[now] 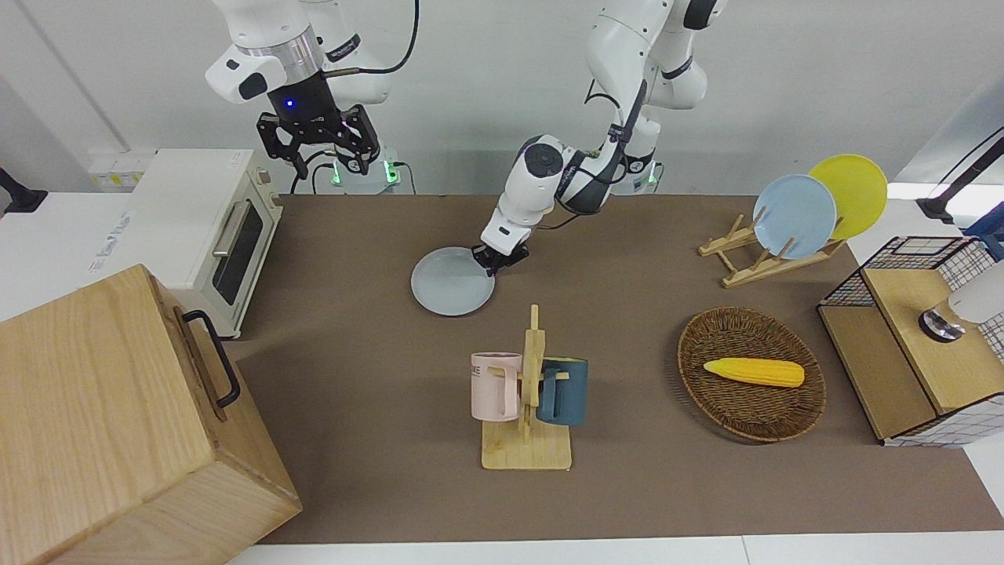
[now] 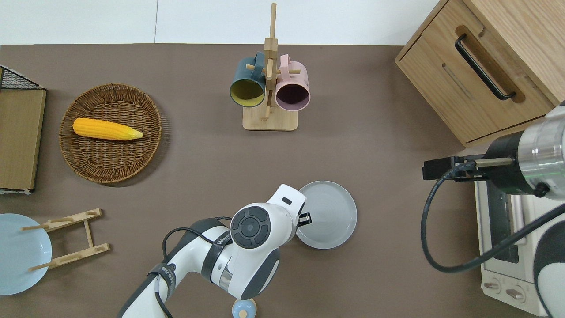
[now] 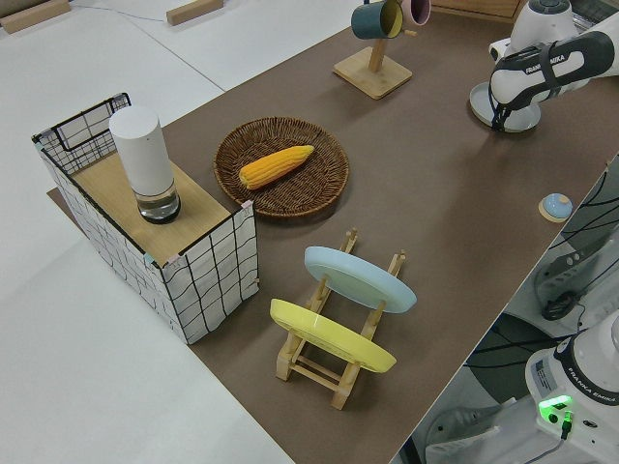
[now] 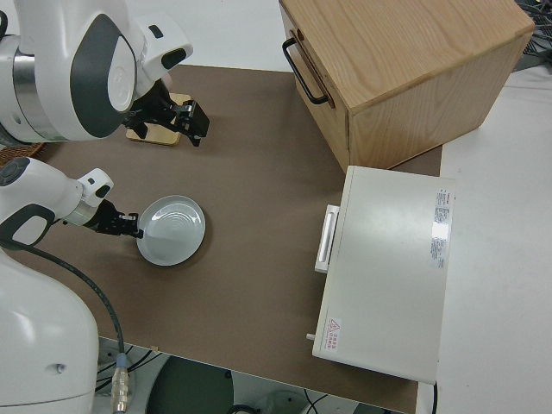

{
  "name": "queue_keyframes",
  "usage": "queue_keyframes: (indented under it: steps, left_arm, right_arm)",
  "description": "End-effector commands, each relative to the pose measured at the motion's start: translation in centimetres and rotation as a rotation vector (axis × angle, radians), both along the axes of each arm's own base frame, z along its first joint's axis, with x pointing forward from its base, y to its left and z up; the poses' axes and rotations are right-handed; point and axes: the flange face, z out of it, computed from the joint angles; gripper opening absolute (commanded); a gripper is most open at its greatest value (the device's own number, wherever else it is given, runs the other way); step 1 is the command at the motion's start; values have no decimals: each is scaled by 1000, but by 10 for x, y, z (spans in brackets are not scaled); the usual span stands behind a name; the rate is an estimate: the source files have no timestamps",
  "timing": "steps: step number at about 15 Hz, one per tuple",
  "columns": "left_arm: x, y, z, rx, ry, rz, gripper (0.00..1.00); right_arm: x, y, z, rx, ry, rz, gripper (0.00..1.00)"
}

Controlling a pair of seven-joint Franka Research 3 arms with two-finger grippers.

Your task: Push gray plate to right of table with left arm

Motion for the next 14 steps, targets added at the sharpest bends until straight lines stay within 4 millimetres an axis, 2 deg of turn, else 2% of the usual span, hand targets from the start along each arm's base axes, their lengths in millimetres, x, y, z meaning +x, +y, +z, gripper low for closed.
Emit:
queue_keyframes:
  steps: [1, 2, 3, 4, 5, 6, 8, 10, 14]
  left_arm:
    - [0, -12, -17, -13, 18, 17, 0]
    - [2, -13, -15, -17, 16, 18, 0]
    - [2, -15, -16, -18, 16, 14, 47]
    - [2, -15, -16, -18, 13, 7, 362]
    - [2, -15, -16, -17, 10, 0, 622]
    - [2, -15, -16, -15, 11, -1, 756]
    - [-3, -20, -16, -12, 11, -13, 926]
    - [-3, -20, -16, -11, 10, -12, 981]
    - [-5, -20, -15, -6, 16, -15, 983]
  right_arm:
    - [1, 0, 3, 18, 0, -2, 996]
    - [1, 0, 3, 18, 0, -2, 994]
    - [1, -1, 3, 18, 0, -4, 996]
    - [1, 0, 3, 18, 0, -2, 996]
    - [1, -1, 3, 18, 0, -4, 996]
    - [1, 0, 3, 18, 0, -2, 996]
    - [1, -1, 3, 18, 0, -4, 996]
    - [1, -1, 3, 18, 0, -4, 996]
    - [1, -1, 3, 18, 0, -4, 996]
